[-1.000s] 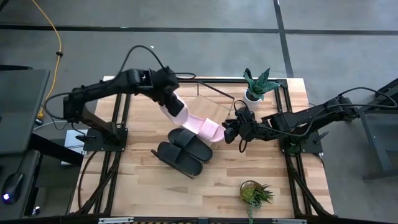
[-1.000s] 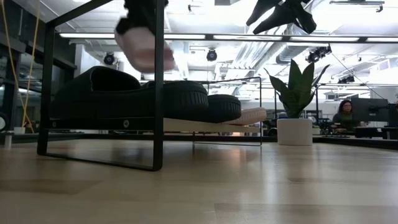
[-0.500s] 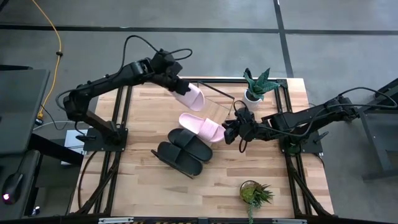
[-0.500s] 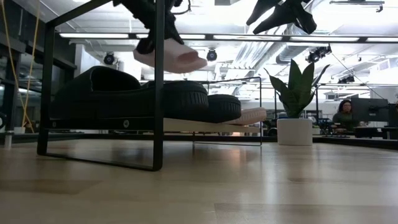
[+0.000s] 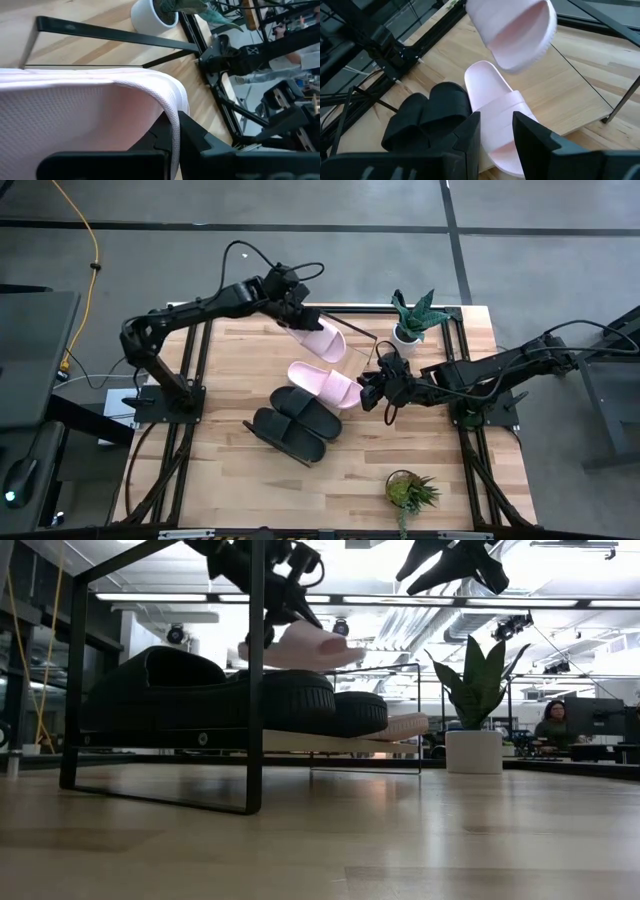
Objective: Pick and place slides into the shelf
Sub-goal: Put the pink slipper on the shelf
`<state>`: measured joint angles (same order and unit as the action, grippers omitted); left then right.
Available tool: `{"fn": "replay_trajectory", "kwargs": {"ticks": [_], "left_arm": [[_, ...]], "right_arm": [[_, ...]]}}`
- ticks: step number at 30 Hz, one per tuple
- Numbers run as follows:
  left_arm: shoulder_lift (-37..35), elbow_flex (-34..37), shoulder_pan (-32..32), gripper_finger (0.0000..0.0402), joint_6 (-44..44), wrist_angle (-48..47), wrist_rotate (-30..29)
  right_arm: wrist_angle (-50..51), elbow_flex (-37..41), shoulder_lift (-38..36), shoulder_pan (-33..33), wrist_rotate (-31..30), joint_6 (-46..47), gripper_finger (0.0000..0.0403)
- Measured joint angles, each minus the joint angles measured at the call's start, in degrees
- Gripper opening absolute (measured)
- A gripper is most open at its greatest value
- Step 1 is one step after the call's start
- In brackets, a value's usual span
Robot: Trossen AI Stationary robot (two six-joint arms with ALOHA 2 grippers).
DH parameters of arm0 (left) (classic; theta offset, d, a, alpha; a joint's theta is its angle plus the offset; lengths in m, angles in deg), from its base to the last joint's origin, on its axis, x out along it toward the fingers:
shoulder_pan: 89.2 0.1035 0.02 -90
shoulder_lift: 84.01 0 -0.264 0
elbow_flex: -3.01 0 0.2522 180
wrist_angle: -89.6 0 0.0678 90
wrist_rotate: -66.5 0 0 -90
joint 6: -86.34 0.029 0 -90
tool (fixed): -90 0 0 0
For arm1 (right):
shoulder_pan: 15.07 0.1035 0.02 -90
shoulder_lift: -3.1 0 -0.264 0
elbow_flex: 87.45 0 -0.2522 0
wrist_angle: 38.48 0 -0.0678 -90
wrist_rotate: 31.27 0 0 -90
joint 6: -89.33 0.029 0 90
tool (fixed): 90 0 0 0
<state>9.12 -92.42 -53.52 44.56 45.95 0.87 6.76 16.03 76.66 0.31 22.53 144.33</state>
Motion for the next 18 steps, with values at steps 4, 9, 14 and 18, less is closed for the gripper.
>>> {"fn": "replay_trajectory", "kwargs": {"ticks": [4,9,14,18], "left_arm": [[1.5,0.0,-0.8,0.0001,-2.0,2.6,0.0],[3.3,0.0,-1.6,0.0001,-4.0,4.2,-0.4],[4.4,0.0,-2.4,0.0001,-6.2,5.9,-2.0],[4.7,0.0,-2.4,0.0001,-7.8,6.7,-3.5]], "right_arm": [[0.2,0.0,0.0,0.0,0.0,0.0,0.0105],[0.6,0.0,0.0,0.0,0.0,-0.2,0.0105],[0.7,0.0,0.0,0.0,0.0,-0.2,0.0105],[0.7,0.0,0.0,0.0,0.0,-0.2,0.0105]]}}
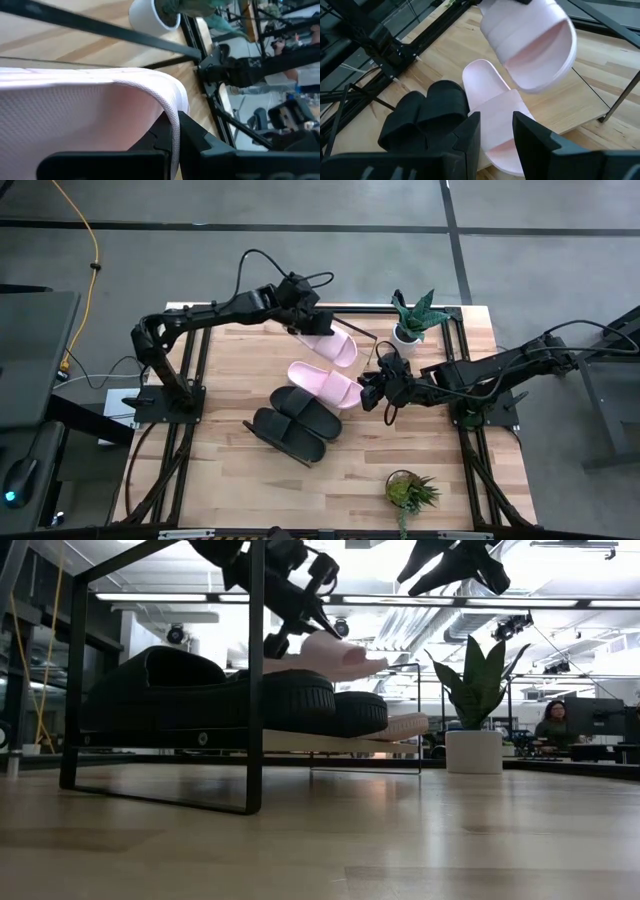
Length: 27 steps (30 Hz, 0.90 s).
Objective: Pick and place slides into the shelf
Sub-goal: Put the pink slipper on the shelf
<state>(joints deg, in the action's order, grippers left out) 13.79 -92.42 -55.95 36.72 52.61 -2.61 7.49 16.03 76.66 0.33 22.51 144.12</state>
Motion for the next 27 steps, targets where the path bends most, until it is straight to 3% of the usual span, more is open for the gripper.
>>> {"fn": "replay_trajectory", "kwargs": {"ticks": [12,15,20,23,27], "left_arm": [[1.0,0.0,-1.9,0.0001,0.1,-0.8,-0.1],[0.8,0.0,-2.0,0.0001,1.2,-0.9,0.7],[0.5,0.0,-2.1,0.0001,1.8,-0.3,1.0],[-0.9,0.0,-2.6,0.0001,2.7,1.5,1.7],[-2.9,0.0,-3.9,0.0001,2.9,3.8,1.6]], "right_arm": [[4.8,0.0,-0.2,1.0,-10.8,7.2,0.0105],[15.8,0.0,-1.0,3.4,-14.0,16.8,0.0105],[34.3,0.4,-3.3,11.8,-23.2,43.6,0.0105],[31.5,3.6,-5.6,16.5,-28.6,52.5,0.0105],[20.9,9.7,-8.6,18.9,-30.8,54.5,0.0105]]}}
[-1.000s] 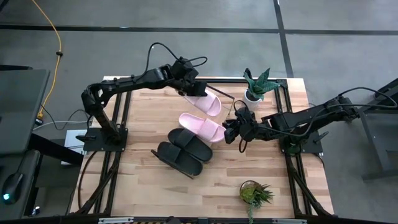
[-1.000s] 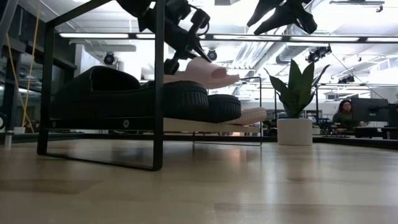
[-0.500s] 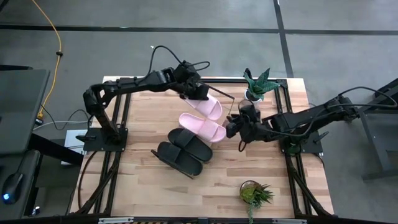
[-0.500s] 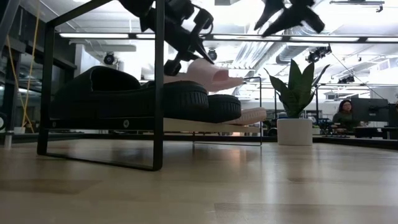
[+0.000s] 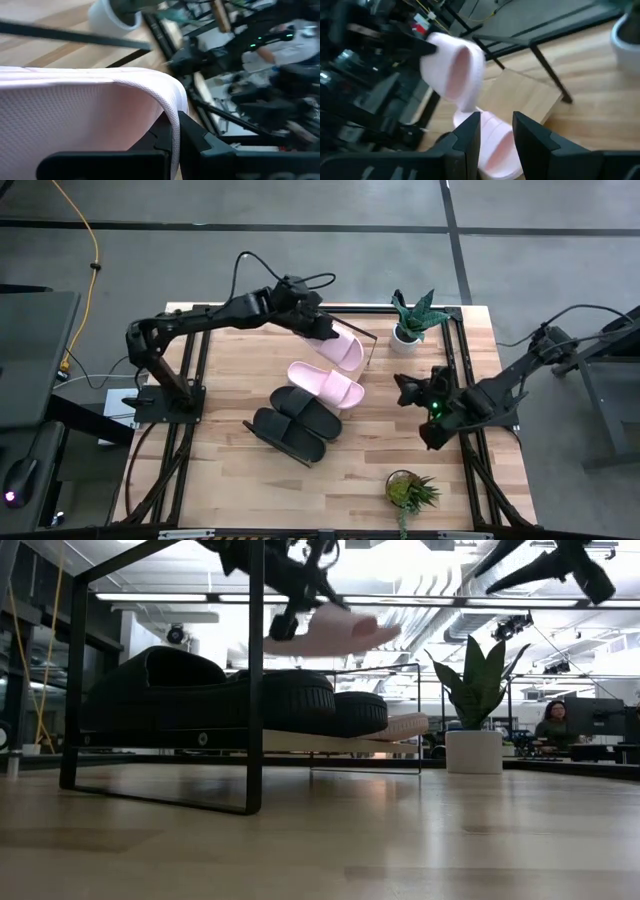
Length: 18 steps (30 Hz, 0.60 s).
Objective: Pick and place slides into the shelf
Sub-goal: Put the pink slipper on the shelf
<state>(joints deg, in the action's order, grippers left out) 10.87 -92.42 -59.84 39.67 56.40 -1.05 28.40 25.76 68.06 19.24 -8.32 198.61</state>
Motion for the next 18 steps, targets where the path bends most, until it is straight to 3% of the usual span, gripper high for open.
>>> {"fn": "replay_trajectory", "kwargs": {"ticks": [4,9,14,18], "left_arm": [[-2.1,0.0,-1.8,0.0001,0.3,1.5,-1.5],[-2.5,0.0,-3.9,0.0001,0.5,3.0,-2.5],[-2.6,0.0,-5.3,0.0001,0.4,3.2,-2.9],[-2.6,0.0,-5.8,0.0001,0.0,3.2,-5.3]], "right_arm": [[-14.6,7.2,-3.3,0.0,0.0,-3.4,0.0105],[-41.3,16.9,-8.6,-0.9,0.6,-18.3,0.0125],[-68.7,26.0,-12.3,-5.6,9.3,-34.4,0.0175],[-77.9,29.7,-12.5,-10.8,17.6,-38.9,0.0208]]}}
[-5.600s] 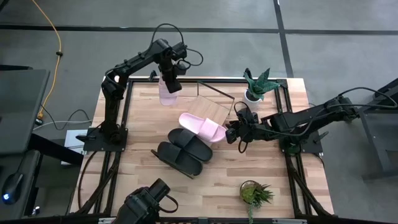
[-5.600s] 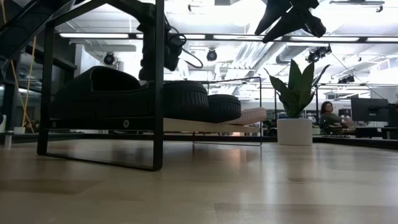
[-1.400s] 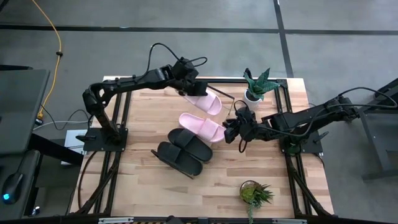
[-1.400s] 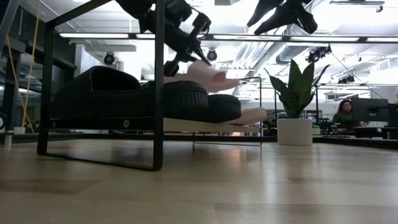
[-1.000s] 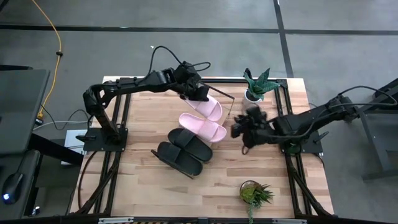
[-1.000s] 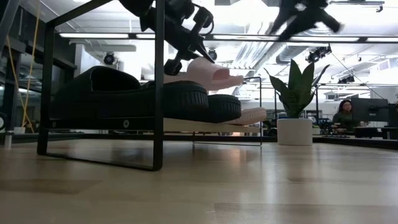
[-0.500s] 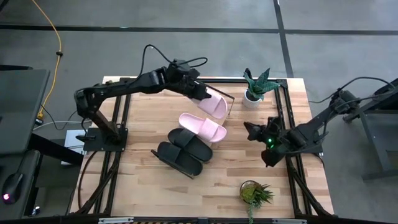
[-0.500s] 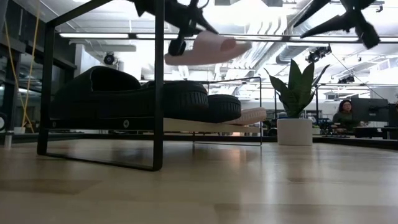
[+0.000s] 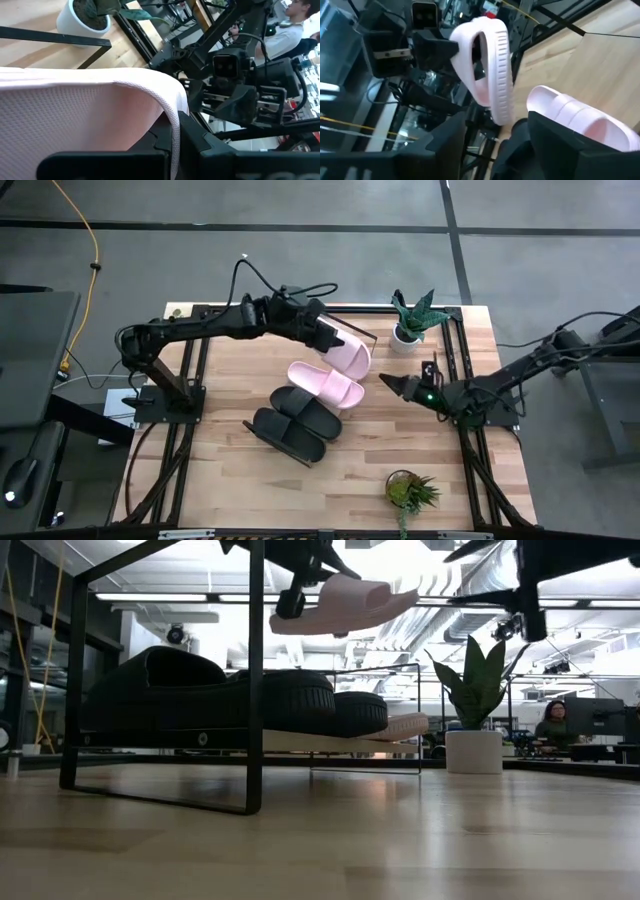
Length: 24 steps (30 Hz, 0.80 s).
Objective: Pick and place slides into the shelf
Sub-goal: Put the pink slipper on the shelf
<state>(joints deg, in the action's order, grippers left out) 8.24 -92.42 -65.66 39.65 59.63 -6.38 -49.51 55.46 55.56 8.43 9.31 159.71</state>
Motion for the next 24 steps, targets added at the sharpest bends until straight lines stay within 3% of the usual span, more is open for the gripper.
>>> {"fn": "replay_trajectory", "kwargs": {"ticks": [24], "left_arm": [[0.0,0.0,0.0,0.0001,-3.1,2.7,-0.8]], "right_arm": [[-5.2,0.1,1.3,-13.0,15.7,-9.0,0.0209]]}}
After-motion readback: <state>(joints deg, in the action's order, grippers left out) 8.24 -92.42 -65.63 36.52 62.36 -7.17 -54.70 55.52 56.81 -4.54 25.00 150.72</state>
